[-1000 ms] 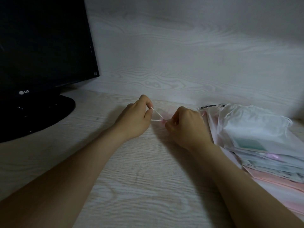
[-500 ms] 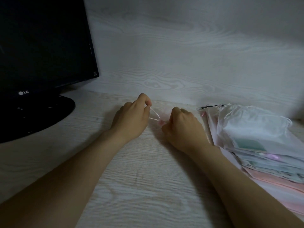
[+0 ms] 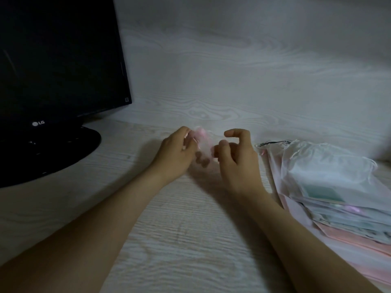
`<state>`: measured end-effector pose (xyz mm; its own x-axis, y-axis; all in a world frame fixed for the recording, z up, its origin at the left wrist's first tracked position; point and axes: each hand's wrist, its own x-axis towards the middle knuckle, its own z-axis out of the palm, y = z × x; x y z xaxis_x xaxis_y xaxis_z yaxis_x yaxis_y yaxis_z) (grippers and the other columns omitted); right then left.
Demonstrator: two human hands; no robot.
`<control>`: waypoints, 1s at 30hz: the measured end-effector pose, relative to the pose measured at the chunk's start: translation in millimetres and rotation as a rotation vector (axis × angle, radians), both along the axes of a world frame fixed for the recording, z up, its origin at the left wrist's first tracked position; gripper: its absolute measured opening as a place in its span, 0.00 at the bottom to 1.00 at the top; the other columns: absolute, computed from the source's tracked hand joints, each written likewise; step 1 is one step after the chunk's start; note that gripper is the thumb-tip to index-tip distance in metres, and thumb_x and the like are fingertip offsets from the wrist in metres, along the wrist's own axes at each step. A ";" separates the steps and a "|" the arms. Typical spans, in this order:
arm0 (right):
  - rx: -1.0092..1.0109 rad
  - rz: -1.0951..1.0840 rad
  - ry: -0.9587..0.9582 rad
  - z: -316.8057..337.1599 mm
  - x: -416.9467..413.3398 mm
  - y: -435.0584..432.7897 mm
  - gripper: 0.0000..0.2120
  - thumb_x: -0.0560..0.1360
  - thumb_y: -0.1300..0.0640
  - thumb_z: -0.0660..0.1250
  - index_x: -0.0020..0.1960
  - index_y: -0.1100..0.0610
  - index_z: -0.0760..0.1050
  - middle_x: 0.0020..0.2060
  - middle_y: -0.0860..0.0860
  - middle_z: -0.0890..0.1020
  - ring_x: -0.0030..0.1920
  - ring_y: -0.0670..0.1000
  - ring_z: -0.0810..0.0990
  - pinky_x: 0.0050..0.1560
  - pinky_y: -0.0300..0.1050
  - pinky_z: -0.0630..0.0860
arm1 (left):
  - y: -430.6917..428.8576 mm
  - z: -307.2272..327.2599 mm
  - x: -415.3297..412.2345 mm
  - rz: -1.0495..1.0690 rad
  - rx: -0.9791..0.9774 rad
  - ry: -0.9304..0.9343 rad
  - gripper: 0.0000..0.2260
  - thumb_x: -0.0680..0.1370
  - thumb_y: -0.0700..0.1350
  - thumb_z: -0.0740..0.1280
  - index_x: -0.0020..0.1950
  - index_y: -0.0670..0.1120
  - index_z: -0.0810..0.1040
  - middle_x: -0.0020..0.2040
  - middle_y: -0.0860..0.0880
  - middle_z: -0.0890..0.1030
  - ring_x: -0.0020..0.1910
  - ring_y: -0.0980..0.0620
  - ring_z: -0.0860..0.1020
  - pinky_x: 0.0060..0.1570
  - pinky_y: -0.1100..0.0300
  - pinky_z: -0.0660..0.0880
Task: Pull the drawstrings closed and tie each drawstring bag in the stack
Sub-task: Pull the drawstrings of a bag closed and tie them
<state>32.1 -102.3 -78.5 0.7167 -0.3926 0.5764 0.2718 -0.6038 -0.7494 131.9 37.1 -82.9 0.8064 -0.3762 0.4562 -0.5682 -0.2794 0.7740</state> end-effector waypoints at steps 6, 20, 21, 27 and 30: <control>-0.162 0.030 0.100 -7.0 3.3 4.8 0.13 0.80 0.63 0.63 0.63 0.55 0.69 0.29 0.51 0.80 0.32 0.48 0.78 0.35 0.41 0.72 | 13.1 -1.8 21.9 0.338 0.023 0.039 0.07 0.83 0.45 0.65 0.45 0.50 0.78 0.45 0.49 0.84 0.46 0.48 0.82 0.39 0.60 0.70; -0.257 0.028 0.243 -12.9 9.7 0.0 0.12 0.78 0.61 0.65 0.60 0.54 0.76 0.36 0.46 0.83 0.42 0.41 0.79 0.40 0.29 0.70 | 6.9 -4.5 0.7 0.302 0.738 -0.135 0.15 0.83 0.51 0.62 0.67 0.47 0.77 0.66 0.42 0.76 0.66 0.38 0.72 0.63 0.47 0.72; -0.261 0.029 0.245 -12.6 9.7 0.2 0.12 0.78 0.61 0.65 0.60 0.54 0.77 0.36 0.46 0.83 0.42 0.41 0.79 0.40 0.30 0.71 | 7.3 -3.9 0.7 0.312 0.790 -0.141 0.17 0.84 0.51 0.60 0.70 0.47 0.75 0.69 0.42 0.75 0.68 0.37 0.71 0.64 0.46 0.70; -0.300 0.018 0.259 -11.4 10.2 0.4 0.11 0.77 0.61 0.65 0.58 0.54 0.79 0.36 0.45 0.83 0.42 0.41 0.79 0.42 0.35 0.73 | 11.8 -4.4 9.6 0.350 0.910 -0.087 0.27 0.85 0.59 0.55 0.81 0.48 0.64 0.72 0.44 0.76 0.72 0.40 0.71 0.70 0.39 0.64; -0.310 0.023 0.271 -11.2 10.7 0.1 0.11 0.77 0.61 0.66 0.57 0.54 0.80 0.36 0.45 0.82 0.41 0.41 0.79 0.41 0.32 0.72 | 16.1 -7.1 19.4 0.340 0.874 -0.020 0.29 0.84 0.62 0.55 0.81 0.48 0.65 0.73 0.43 0.75 0.73 0.41 0.70 0.71 0.37 0.64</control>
<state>42.8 -102.1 -89.7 0.8654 -0.2125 0.4538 0.1052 -0.8085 -0.5791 151.3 53.2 -90.0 0.9311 -0.3374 0.1383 -0.3600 -0.9109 0.2018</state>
